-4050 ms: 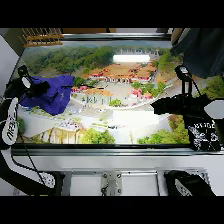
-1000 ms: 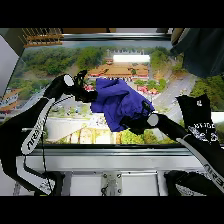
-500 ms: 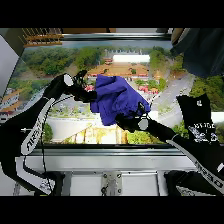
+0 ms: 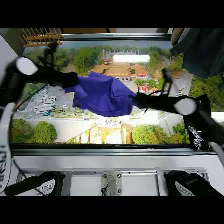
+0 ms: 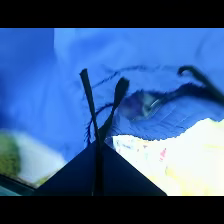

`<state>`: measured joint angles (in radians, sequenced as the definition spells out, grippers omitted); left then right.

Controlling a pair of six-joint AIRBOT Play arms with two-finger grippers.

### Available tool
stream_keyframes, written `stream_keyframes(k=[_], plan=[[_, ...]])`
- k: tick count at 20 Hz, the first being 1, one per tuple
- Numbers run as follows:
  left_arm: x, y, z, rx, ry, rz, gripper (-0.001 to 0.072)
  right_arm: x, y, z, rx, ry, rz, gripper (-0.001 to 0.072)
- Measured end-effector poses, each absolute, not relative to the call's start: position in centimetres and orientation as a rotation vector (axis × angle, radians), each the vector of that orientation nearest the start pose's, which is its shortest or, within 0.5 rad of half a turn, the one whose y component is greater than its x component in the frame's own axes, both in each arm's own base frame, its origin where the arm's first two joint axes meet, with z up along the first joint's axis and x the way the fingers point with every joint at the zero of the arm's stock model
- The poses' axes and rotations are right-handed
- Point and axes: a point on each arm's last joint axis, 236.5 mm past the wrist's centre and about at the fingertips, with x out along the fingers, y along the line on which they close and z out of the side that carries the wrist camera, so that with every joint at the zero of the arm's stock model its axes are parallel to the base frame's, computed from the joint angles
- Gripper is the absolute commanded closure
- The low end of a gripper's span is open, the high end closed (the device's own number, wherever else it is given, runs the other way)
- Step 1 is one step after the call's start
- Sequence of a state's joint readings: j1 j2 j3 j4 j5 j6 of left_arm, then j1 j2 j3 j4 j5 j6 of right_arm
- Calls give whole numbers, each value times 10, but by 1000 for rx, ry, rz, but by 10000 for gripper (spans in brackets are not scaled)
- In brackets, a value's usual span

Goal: Fold the clothes and pants, and hang the long-sleeved shirts on hangers.

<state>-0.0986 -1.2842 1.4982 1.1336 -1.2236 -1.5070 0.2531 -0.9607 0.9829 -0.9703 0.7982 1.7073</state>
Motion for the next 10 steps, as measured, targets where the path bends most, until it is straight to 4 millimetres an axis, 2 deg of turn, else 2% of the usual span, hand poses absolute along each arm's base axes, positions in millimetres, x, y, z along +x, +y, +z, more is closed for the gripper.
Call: stream_keyframes(k=[2, 4, 5, 6, 8, 10], plan=[[391, -134, 216, -203, 887, -454, 704, 342, 169, 209, 556, 729, 457, 702], [355, -138, 280, -165, 756, -496, 703, 315, 152, 272, 544, 594, 470, 702], [334, -140, 311, -148, 685, -517, 704, 300, 145, 296, 550, 542, 473, 702], [314, -143, 337, -138, 622, -536, 703, 283, 139, 318, 563, 490, 472, 702], [272, -147, 381, -135, 510, -573, 703, 253, 131, 346, 605, 423, 468, 702], [236, -150, 407, -151, 441, -605, 703, 229, 126, 357, 662, 412, 452, 701]])
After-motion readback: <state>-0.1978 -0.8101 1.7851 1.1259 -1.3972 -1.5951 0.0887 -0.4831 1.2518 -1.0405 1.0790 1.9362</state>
